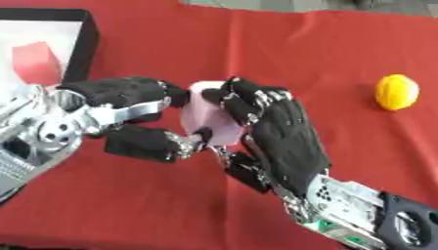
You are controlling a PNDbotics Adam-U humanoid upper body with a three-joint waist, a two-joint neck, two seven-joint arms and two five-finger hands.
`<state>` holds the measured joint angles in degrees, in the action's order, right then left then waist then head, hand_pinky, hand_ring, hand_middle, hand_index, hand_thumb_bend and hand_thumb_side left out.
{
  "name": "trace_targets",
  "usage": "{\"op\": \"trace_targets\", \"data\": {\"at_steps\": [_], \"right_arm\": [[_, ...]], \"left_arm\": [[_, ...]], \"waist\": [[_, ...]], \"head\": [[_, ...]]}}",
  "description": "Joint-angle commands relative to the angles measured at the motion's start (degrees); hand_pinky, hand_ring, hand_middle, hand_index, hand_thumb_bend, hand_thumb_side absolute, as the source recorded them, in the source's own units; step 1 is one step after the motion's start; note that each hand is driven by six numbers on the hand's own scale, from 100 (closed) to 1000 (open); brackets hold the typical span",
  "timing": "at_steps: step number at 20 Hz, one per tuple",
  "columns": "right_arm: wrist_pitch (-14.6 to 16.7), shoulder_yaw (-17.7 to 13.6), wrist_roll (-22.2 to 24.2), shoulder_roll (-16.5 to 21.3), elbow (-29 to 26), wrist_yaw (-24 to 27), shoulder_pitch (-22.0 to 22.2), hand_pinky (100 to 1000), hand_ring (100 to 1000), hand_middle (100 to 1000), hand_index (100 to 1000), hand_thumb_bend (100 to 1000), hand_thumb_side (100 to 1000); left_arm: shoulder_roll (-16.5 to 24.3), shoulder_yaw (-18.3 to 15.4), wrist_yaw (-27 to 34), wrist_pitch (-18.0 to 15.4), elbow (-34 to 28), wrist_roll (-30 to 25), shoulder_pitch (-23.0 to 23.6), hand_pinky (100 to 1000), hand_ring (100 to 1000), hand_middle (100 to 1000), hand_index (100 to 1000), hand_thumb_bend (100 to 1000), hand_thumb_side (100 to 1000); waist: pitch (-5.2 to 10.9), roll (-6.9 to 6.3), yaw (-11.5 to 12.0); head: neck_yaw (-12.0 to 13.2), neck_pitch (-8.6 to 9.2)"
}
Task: Pick up the objects with one hand, pass them to the other hand, and then place them into the box on the other side of the table.
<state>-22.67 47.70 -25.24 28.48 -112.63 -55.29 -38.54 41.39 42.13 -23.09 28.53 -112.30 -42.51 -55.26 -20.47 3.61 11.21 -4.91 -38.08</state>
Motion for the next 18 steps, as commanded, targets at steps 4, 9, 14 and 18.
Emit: {"op": "trace_targets", "data": {"at_steps": [4, 9, 14, 18], "right_arm": [[1.28, 0.40, -0.40, -2.96, -1.96, -1.00, -2.87, 247, 391, 423, 563, 205, 100], [1.20, 0.45, -0.38, -2.99, -1.96, -1.38, -2.92, 247, 390, 423, 562, 206, 100], [1.21, 0.43, -0.38, -2.99, -1.96, -1.56, -2.91, 243, 389, 422, 561, 208, 100], [1.23, 0.44, -0.44, -3.03, -1.96, -1.55, -2.88, 235, 389, 422, 560, 209, 100]], "left_arm": [[-5.17, 3.12, -0.04, 2.52, -2.29, -2.74, -1.18, 1000, 894, 805, 965, 140, 1000], [-5.40, 3.28, -0.70, 2.87, -2.29, -2.69, -1.15, 1000, 887, 803, 957, 132, 1000], [-5.58, 3.42, -1.07, 2.85, -2.29, -2.77, -1.18, 1000, 886, 803, 951, 125, 1000], [-5.69, 3.48, -1.49, 2.73, -2.29, -2.78, -1.17, 1000, 884, 799, 935, 113, 1000]], "waist": [[1.00, -0.26, 0.00], [0.93, -0.28, -0.03], [0.95, -0.30, -0.08], [0.95, -0.30, -0.08]], "head": [[0.13, 0.60], [0.08, 0.82], [0.11, 0.79], [0.05, 0.86]]}}
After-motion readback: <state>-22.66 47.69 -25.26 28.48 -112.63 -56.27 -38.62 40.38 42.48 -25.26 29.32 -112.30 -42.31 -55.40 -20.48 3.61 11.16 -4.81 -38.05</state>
